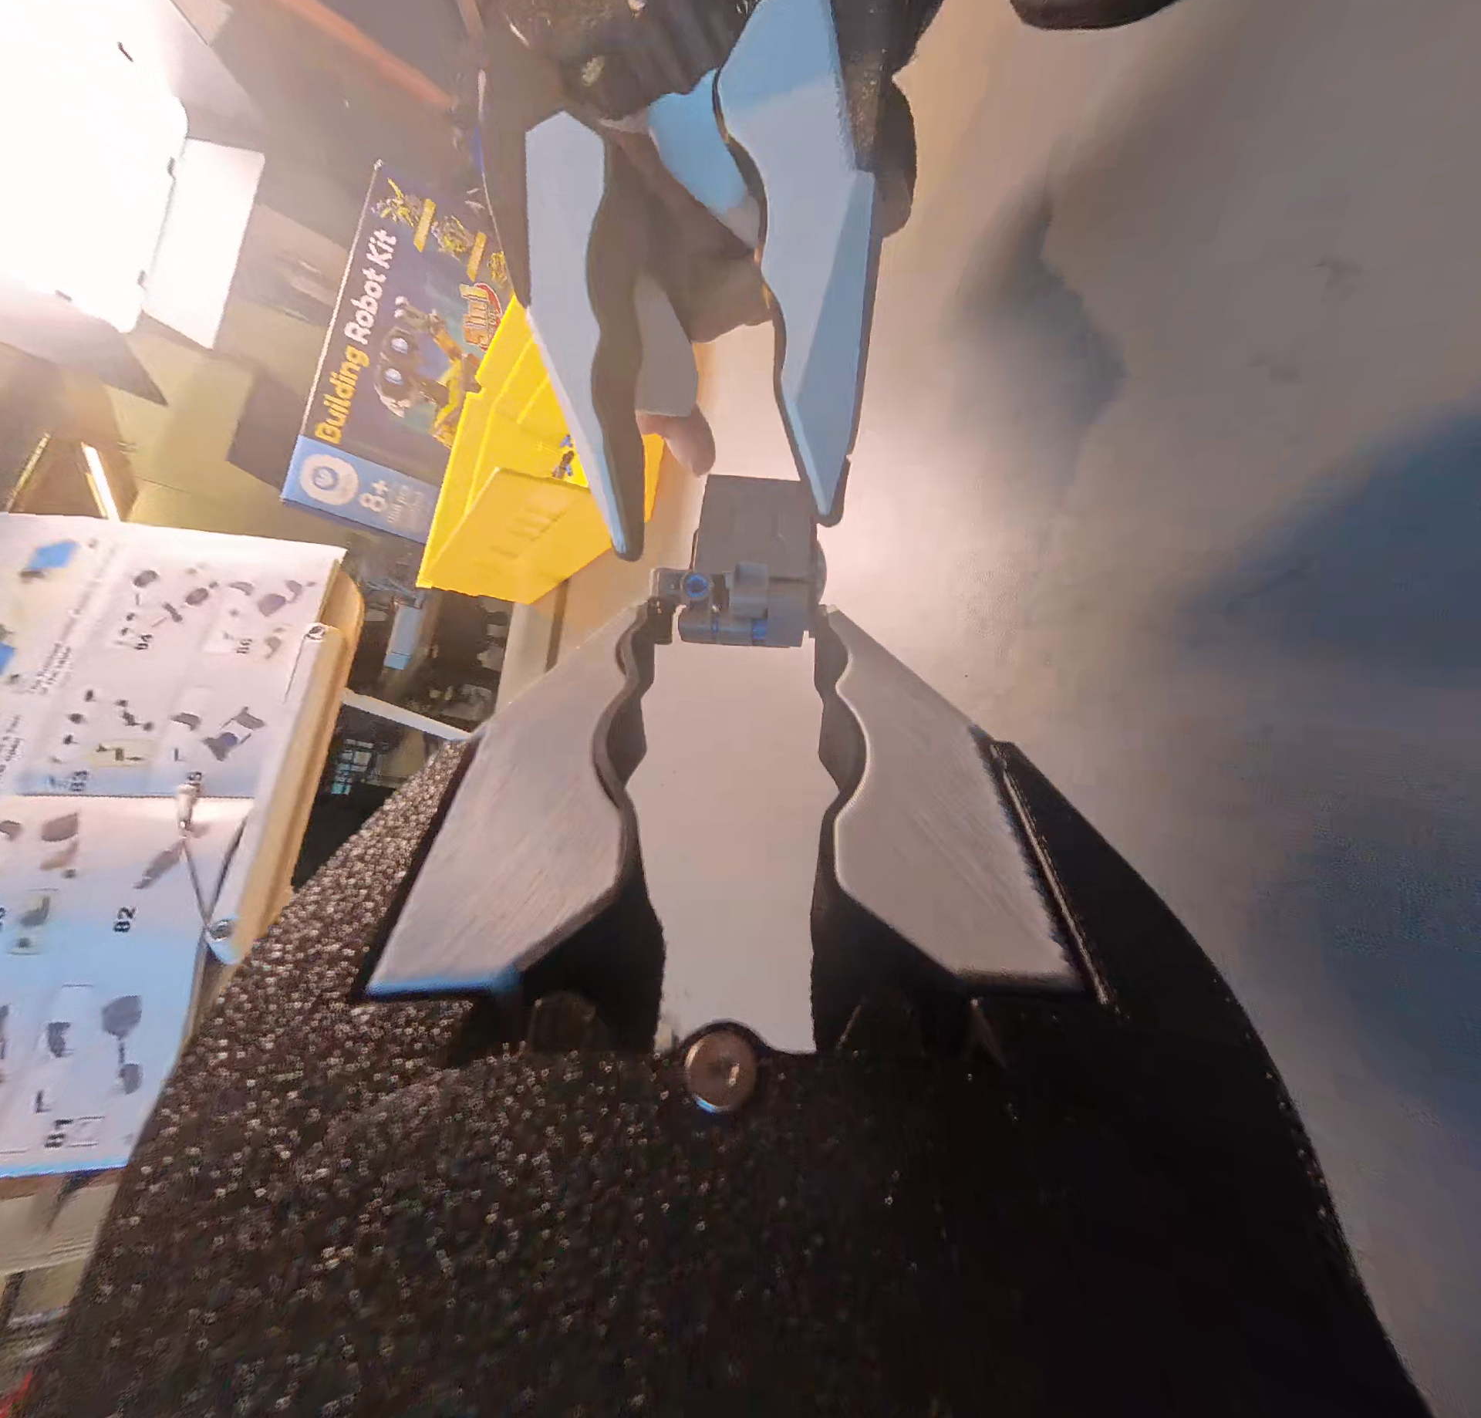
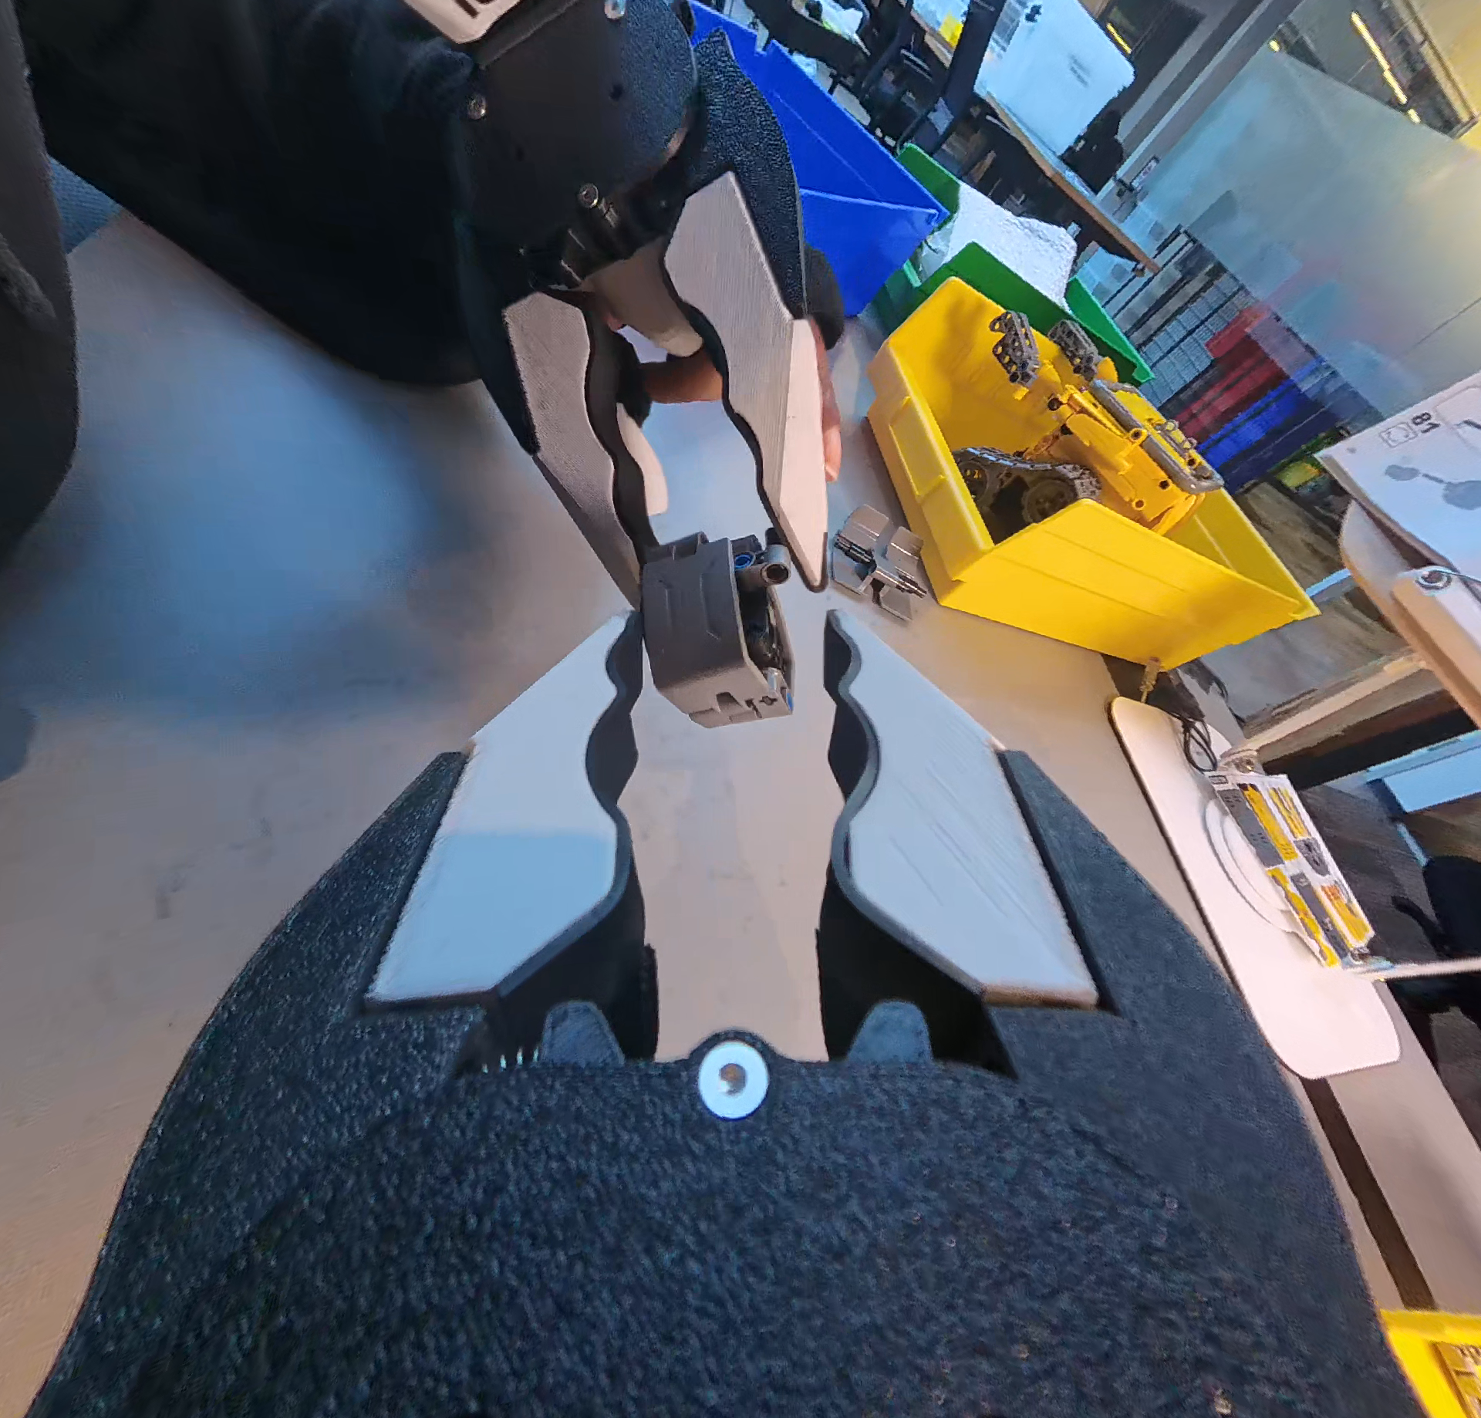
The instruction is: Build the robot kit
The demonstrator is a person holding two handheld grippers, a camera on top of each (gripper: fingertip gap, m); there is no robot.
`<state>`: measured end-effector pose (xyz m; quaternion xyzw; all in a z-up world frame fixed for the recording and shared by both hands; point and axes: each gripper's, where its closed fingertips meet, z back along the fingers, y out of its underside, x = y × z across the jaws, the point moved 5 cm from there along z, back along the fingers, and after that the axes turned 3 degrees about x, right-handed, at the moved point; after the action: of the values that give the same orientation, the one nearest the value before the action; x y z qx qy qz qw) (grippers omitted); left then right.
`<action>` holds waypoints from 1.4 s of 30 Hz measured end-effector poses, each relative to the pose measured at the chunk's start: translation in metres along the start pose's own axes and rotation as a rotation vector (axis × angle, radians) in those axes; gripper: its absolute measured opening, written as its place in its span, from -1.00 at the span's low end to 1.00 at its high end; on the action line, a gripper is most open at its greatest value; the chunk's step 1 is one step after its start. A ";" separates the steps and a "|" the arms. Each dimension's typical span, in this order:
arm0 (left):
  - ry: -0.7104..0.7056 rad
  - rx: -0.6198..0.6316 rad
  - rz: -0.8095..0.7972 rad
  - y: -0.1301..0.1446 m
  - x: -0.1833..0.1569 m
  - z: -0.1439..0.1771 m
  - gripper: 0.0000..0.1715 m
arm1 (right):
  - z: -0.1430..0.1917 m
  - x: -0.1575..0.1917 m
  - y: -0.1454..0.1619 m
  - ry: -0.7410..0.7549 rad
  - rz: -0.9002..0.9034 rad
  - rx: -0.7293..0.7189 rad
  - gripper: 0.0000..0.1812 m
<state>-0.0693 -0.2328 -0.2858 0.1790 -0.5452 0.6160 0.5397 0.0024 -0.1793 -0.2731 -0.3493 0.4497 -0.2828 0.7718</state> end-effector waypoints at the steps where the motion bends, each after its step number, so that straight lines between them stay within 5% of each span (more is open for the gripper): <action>1: -0.008 0.004 -0.012 -0.001 0.000 -0.001 -0.55 | -0.001 0.002 0.000 -0.004 0.013 -0.001 -0.54; 6: -0.027 -0.014 0.045 0.002 0.003 -0.002 -0.55 | -0.002 0.004 -0.001 0.032 0.081 -0.001 -0.66; 13: 0.334 -0.352 0.831 0.002 0.025 0.010 -0.33 | 0.004 -0.002 -0.009 0.258 0.428 0.022 -0.66; 15: 0.387 -0.395 0.927 0.000 0.026 0.010 -0.36 | 0.002 0.001 -0.014 0.317 0.536 0.025 -0.66; 21: 0.339 -0.330 0.824 -0.001 0.021 0.007 -0.57 | -0.004 0.013 -0.025 0.356 0.613 -0.019 -0.66; 29: 0.104 -0.292 0.556 0.000 0.030 0.015 -0.58 | 0.014 -0.012 -0.023 0.323 0.239 -0.136 -0.52; 42: 0.103 -0.278 0.453 -0.005 0.020 0.011 -0.57 | 0.005 -0.006 -0.016 0.113 -0.049 -0.188 -0.56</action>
<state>-0.0758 -0.2335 -0.2637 -0.0548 -0.6226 0.6488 0.4342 0.0025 -0.1824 -0.2558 -0.4144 0.5085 -0.2777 0.7019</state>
